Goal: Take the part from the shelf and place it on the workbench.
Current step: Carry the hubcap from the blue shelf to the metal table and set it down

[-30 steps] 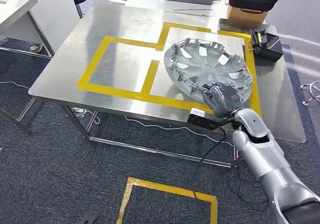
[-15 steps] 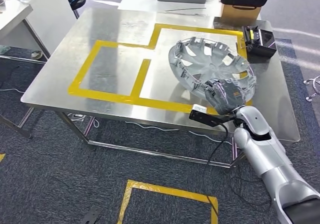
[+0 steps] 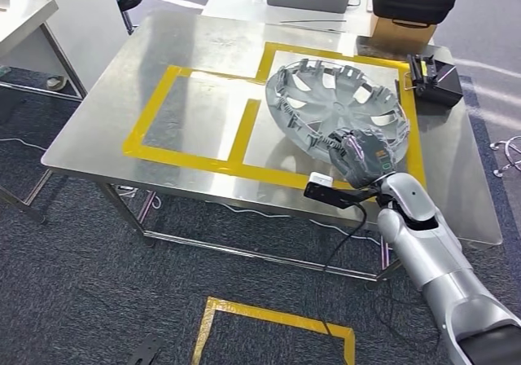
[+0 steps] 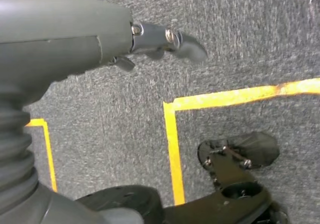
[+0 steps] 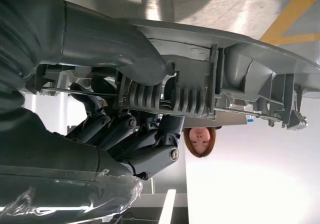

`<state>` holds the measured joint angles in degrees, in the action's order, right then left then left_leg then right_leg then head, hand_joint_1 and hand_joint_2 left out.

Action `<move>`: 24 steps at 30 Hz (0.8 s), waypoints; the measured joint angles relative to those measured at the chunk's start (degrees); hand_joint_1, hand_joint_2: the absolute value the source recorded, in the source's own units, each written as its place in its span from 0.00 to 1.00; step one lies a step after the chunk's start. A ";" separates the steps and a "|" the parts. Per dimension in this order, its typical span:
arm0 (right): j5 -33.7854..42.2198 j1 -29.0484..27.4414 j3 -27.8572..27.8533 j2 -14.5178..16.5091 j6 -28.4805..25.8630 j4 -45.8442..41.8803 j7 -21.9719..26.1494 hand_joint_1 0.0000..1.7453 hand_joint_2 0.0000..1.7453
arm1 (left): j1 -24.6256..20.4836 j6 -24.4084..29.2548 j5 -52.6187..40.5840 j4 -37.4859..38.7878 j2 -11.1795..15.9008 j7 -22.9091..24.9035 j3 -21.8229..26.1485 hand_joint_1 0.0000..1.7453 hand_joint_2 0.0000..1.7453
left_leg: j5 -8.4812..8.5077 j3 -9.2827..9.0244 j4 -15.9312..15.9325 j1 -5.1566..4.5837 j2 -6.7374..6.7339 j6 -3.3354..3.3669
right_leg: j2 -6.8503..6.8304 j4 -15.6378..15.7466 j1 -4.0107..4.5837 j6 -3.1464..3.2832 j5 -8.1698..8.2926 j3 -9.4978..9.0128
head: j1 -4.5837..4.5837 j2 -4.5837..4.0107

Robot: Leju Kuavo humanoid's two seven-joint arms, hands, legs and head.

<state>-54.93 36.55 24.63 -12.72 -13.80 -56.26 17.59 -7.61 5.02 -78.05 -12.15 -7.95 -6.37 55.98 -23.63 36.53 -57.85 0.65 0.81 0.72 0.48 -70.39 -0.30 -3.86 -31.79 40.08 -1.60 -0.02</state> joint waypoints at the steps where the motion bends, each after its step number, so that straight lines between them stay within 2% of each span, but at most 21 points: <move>1: 0.00 -0.09 0.04 0.02 0.01 0.01 0.01 1.00 1.00 | 0.08 -0.01 0.00 0.00 -0.01 0.01 0.00 0.00 1.00 | -0.14 -0.15 -0.01 -0.03 0.02 0.09 | 0.00 -3.44 0.00 -0.08 -1.02 1.88 | -0.02 0.00; 2: 0.00 -0.18 0.09 0.04 0.02 0.01 -0.01 1.00 1.00 | 0.16 -0.02 -0.01 0.00 -0.01 0.01 0.00 0.00 1.00 | -0.29 -0.35 -0.02 -0.05 0.05 0.12 | -0.01 -5.15 -0.01 -0.13 -0.98 3.02 | -0.03 0.00; 3: 0.00 -0.25 0.13 0.06 0.03 0.02 -0.03 1.00 1.00 | 0.21 -0.03 -0.01 0.00 -0.01 0.01 0.00 0.00 1.00 | -0.48 -0.64 -0.04 -0.05 0.09 0.08 | -0.02 -4.54 -0.02 -0.14 0.31 3.08 | -0.04 0.00; 4: 0.01 -0.29 0.14 0.07 0.04 0.02 -0.07 1.00 1.00 | 0.23 -0.03 -0.02 0.00 -0.01 0.01 0.00 0.00 1.00 | -0.72 -1.00 -0.05 -0.04 0.14 -0.03 | -0.04 -1.77 -0.05 -0.12 2.54 2.09 | -0.04 0.00; 5: 0.01 -0.29 0.13 0.07 0.04 0.02 -0.09 1.00 1.00 | 0.23 -0.03 -0.03 0.00 -0.02 0.01 0.00 0.00 1.00 | -0.96 -1.39 -0.06 -0.02 0.18 -0.19 | -0.08 2.30 -0.08 -0.07 5.10 0.37 | -0.05 0.00; 6: 0.01 -0.24 0.14 0.08 0.05 0.02 -0.10 1.00 1.00 | 0.20 -0.03 -0.04 0.00 -0.01 0.01 0.00 0.00 1.00 | -1.21 -1.68 -0.07 -0.10 0.21 -0.42 | -0.13 6.27 -0.06 -0.03 6.90 -1.53 | -0.04 0.00; 7: 0.00 -0.16 0.16 0.09 0.06 0.02 -0.08 1.00 1.00 | 0.15 -0.03 -0.05 0.00 0.01 0.01 0.00 0.00 1.00 | -1.37 -1.81 -0.11 -0.19 0.23 -0.70 | -0.13 9.18 -0.02 0.12 7.83 -2.95 | -0.01 0.00; 9: -0.03 -0.05 0.26 0.13 0.07 0.02 -0.03 1.00 1.00 | 0.09 -0.03 -0.07 0.00 0.07 0.01 0.00 0.00 1.00 | -1.47 -1.80 -0.06 -0.34 0.24 -1.23 | -0.05 11.19 0.17 0.59 7.67 -4.02 | 0.18 0.00; 12: -0.02 -0.02 0.29 0.14 0.07 0.02 -0.11 1.00 1.00 | 0.07 -0.03 -0.07 0.00 0.12 0.01 0.00 0.00 1.00 | -2.11 -1.67 -0.56 -0.27 0.13 -2.10 | 0.00 11.56 0.05 1.76 7.54 -4.26 | 0.39 0.00; 14: -0.01 -0.02 0.25 0.15 0.07 0.01 -0.19 1.00 1.00 | 0.05 -0.03 -0.07 0.00 0.15 0.01 0.00 0.00 1.00 | -4.54 0.49 -4.94 -0.25 -0.03 -2.62 | -0.08 11.75 -0.17 2.40 7.49 -4.53 | 0.51 0.00; 16: -0.01 -0.04 0.28 0.18 0.07 0.01 -0.19 1.00 1.00 | 0.09 -0.03 -0.07 0.00 0.13 0.01 0.00 0.00 1.00 | -7.59 4.64 -12.54 -0.22 -0.10 -2.87 | -0.08 11.74 -0.19 2.70 7.35 -4.58 | 0.60 0.00; 17: -0.02 -0.08 0.33 0.20 0.07 0.01 -0.16 1.00 1.00 | 0.11 -0.03 -0.06 0.00 0.11 0.01 0.00 0.00 1.00 | -8.09 6.30 -15.23 -0.20 -0.10 -2.90 | -0.05 11.74 -0.18 2.76 7.26 -4.66 | 0.62 0.00; 18: -0.03 -0.13 0.36 0.20 0.07 0.02 -0.13 1.00 1.00 | 0.12 -0.03 -0.06 0.00 0.10 0.01 0.00 0.00 1.00 | -7.47 7.09 -16.05 -0.20 -0.11 -2.88 | -0.01 11.74 -0.18 2.77 7.15 -4.81 | 0.65 0.00; 19: -0.04 -0.19 0.37 0.21 0.07 0.02 -0.10 1.00 1.00 | 0.11 -0.03 -0.06 0.00 0.09 0.00 0.00 0.00 1.00 | -5.73 6.73 -14.58 -0.20 -0.11 -2.80 | 0.02 11.74 -0.19 2.71 7.00 -5.03 | 0.67 0.00; 21: -0.04 -0.22 0.37 0.22 0.07 0.02 -0.09 1.00 1.00 | 0.10 -0.03 -0.07 0.00 0.11 0.00 0.00 0.00 1.00 | -1.21 3.66 -7.38 -0.20 -0.17 -2.56 | 0.05 11.72 -0.20 2.37 6.61 -5.55 | 0.71 0.00; 22: -0.04 -0.16 0.36 0.22 0.06 0.02 -0.09 1.00 1.00 | 0.09 -0.03 -0.07 0.00 0.11 0.00 0.00 0.00 1.00 | 0.11 2.03 -3.76 -0.20 -0.17 -2.38 | 0.09 11.61 -0.09 2.09 6.39 -5.64 | 0.72 0.00; 24: -0.03 0.01 0.34 0.22 0.03 0.01 -0.09 1.00 1.00 | 0.07 -0.03 -0.07 0.00 0.11 0.01 0.00 0.00 1.00 | 0.57 0.52 -0.37 -0.26 -0.15 -1.93 | 0.17 11.62 0.12 1.52 6.19 -5.60 | 0.69 0.00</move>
<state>-54.96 36.56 24.97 -12.50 -13.77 -56.25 17.50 -7.54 4.98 -78.12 -12.15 -7.84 -6.36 55.98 -23.06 37.06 -58.22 0.39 0.67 -1.20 0.65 -58.77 -0.18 -2.34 -25.61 34.48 -0.91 -0.02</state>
